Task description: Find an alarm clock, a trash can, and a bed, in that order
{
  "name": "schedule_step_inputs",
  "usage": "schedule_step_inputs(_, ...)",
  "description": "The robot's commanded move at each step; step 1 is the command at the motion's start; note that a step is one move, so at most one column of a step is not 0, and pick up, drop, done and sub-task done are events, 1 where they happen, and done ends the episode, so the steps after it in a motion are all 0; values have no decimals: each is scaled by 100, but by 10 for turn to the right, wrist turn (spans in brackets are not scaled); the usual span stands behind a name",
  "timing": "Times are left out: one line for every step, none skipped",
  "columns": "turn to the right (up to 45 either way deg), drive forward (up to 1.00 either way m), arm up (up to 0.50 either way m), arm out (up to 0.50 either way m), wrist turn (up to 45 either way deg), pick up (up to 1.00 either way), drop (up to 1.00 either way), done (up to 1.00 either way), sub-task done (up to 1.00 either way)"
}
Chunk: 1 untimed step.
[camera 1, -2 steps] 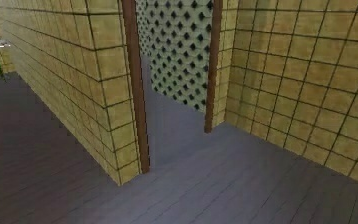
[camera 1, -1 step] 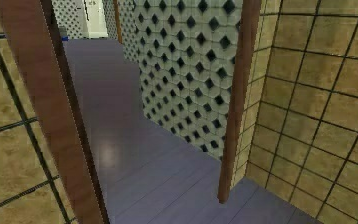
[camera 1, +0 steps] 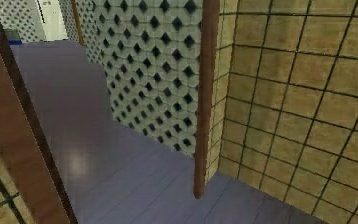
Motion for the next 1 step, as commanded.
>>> schedule_step_inputs(0,35,0,0,0,0,0,0,0)
